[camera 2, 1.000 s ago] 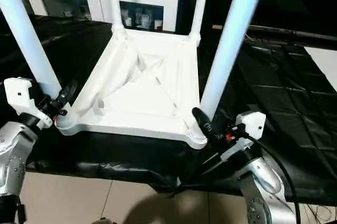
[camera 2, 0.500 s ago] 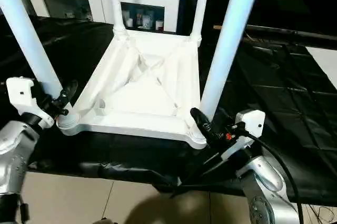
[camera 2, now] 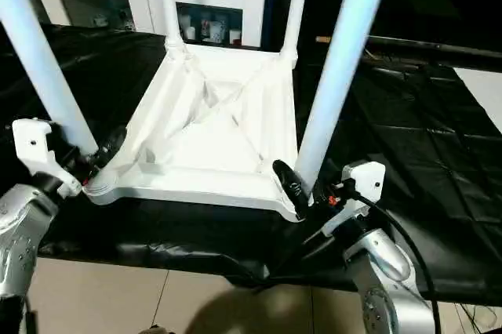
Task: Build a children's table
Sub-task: Flip table
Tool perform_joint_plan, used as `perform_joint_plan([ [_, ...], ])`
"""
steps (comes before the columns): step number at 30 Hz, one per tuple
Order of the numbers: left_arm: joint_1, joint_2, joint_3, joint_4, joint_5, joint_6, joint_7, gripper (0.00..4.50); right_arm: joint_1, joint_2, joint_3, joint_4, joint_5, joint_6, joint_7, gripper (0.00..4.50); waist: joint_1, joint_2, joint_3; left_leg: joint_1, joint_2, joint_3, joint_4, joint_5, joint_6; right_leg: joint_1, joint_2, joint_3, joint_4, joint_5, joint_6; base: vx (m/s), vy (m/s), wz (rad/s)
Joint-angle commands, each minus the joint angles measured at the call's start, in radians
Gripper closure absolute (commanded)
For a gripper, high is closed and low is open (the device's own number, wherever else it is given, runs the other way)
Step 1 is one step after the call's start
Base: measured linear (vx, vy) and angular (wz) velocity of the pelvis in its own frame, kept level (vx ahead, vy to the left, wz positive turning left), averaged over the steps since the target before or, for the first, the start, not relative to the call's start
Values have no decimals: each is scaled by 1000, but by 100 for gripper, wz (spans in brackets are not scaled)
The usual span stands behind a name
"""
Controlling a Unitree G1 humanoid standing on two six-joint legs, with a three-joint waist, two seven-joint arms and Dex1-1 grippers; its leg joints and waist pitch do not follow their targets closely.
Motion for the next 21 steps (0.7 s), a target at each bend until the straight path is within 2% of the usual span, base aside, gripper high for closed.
perform_joint_plan([
  [1,5,16,-9,-23,11,0,1,59,4,2,-8,-5,-7,-7,-12,20,-9,17,-47,10,16,-2,-76,-321,-22,25,-53,37,-85,-242,-122,0,0,0],
  [4,2,18,-11,-23,13,-1,-3,59,3,-1,-2,-2,-13,-9,-13,20,-13,19,-44,12,16,-2,-77,-342,-22,22,-52,38,-87,-268,-120,0,0,0],
  [6,-4,19,-14,-23,11,4,-2,59,0,-2,-1,0,-13,-8,-14,20,-14,20,-45,5,16,-2,-74,-294,-18,19,-52,39,-87,-217,-128,0,0,0],
  [7,-6,19,-14,-23,11,6,-1,59,-1,-3,0,0,-13,-7,-15,20,-18,18,-53,-11,7,4,-59,-116,24,16,-41,33,-73,6,-178,0,0,0],
  [8,-10,24,-19,-24,20,11,4,59,-3,-4,1,0,-13,-7,-18,20,-19,20,-59,-14,3,6,-51,-50,45,13,-38,28,-66,94,-200,0,0,0],
  [9,-11,25,-20,-24,22,13,6,59,-3,-4,1,0,-13,-7,-18,20,-21,21,-69,-22,-6,10,-38,11,90,9,-33,19,-59,196,-231,0,0,0],
  [10,-12,28,-24,-24,23,14,9,59,-3,-2,-1,-3,-12,-10,-23,20,-23,21,-75,-29,-8,11,-30,17,125,4,-33,12,-57,219,-250,0,0,0],
  [11,-11,28,-24,-24,21,13,8,59,-3,-2,-2,-4,-12,-10,-24,20,-23,20,-76,-32,-9,12,-29,5,140,0,-32,9,-60,205,-256,-52,17,-1],
  [12,-12,28,-24,-24,20,13,8,59,-3,-2,-3,-4,-12,-12,-24,20,-26,22,-70,-30,-6,13,-33,-94,149,-6,-36,4,-75,70,-257,-52,17,-1],
  [13,-11,29,-24,-25,18,15,7,59,-2,-3,-4,-3,-14,-17,-25,20,-29,28,-52,-11,3,11,-43,-320,102,-13,-43,3,-97,-253,-213,-64,23,1],
  [14,-10,34,-29,-24,24,20,5,59,-2,-3,-6,-3,-16,-21,-29,20,-32,28,-45,2,7,6,-48,-420,65,-14,-46,2,-105,-410,-172,-62,26,-1],
  [15,-10,34,-29,-24,24,20,5,59,-2,-3,-6,-3,-16,-21,-29,20,-41,27,-28,20,8,-6,-55,-563,0,-26,-45,-3,-130,-624,-78,-62,26,-1],
  [16,-11,35,-30,-23,24,20,4,59,-1,-1,-7,-2,-16,-23,-29,20,-48,34,-19,41,7,-19,-58,-645,-36,-28,-46,-18,-152,-703,-21,-74,33,-6],
  [17,-11,35,-30,-22,23,19,4,59,0,-2,-6,-3,-18,-25,-30,20,-51,34,-18,42,9,-25,-66,-667,-41,-19,-46,-24,-156,-689,-14,-67,43,-10],
  [18,-11,34,-30,-22,23,19,3,59,4,-2,-6,-5,-21,-28,-31,20,-52,46,-15,38,14,-34,-83,-698,-46,0,-48,-30,-155,-645,-16,-67,43,-10],
  [19,-11,34,-30,-23,23,19,3,59,6,-2,-6,-6,-21,-29,-32,20,-64,45,-15,34,19,-43,-98,-738,-48,19,-50,-39,-148,-583,-26,-41,54,-13],
  [20,-11,33,-28,-22,22,21,6,59,9,-3,-8,-7,-22,-32,-33,20,-63,47,-15,25,21,-46,-106,-740,-49,31,-54,-36,-139,-557,-31,-24,54,-15],
  [21,-10,33,-27,-20,23,19,7,59,14,-5,-11,-10,-23,-36,-34,20,-63,46,-14,28,18,-43,-109,-739,-50,30,-60,-33,-145,-556,-36,-24,54,-15],
])
